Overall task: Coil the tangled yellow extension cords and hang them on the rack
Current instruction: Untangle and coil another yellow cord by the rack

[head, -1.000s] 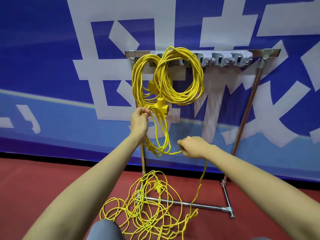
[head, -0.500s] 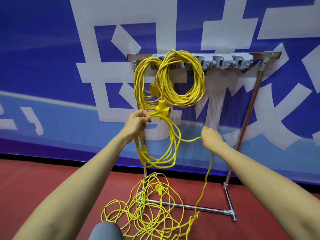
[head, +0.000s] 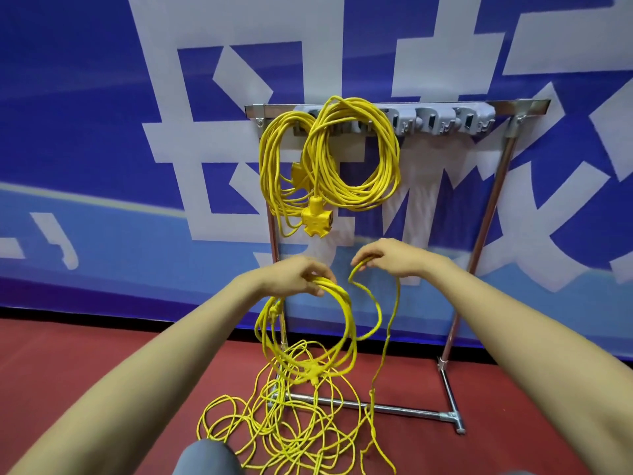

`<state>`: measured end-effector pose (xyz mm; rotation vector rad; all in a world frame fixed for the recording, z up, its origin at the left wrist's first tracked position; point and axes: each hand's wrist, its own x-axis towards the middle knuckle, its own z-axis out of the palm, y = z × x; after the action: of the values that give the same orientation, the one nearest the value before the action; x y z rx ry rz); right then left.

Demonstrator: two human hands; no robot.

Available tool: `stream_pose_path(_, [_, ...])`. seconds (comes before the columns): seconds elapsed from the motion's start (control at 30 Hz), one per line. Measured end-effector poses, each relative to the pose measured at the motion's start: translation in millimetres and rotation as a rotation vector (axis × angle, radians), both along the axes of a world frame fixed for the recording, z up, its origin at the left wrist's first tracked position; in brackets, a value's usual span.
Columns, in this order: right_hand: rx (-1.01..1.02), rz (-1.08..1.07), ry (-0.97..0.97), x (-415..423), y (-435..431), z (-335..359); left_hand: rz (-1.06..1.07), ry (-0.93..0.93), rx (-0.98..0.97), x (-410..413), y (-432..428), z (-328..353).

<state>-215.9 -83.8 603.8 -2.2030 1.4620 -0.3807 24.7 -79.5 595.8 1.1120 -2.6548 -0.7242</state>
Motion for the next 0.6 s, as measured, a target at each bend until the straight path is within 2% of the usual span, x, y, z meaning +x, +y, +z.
stream_pose_path(0.1, [0.133,0.119,-0.155,19,6,12,-0.023,0.055,-0.014,-10,3,-5])
stream_pose_path(0.23, [0.181,0.204,-0.245,22,8,24,-0.002,0.276,0.046,-11,7,-10])
stream_pose_path(0.33, [0.112,0.174,-0.305,18,7,23,0.048,0.421,0.096,-13,11,-6])
stream_pose_path(0.4, [0.031,0.119,-0.301,14,5,20,0.04,0.45,0.127,-16,12,3])
stream_pose_path(0.6, [0.162,0.12,-0.384,-8,7,5,-0.005,0.541,0.241,-10,16,33])
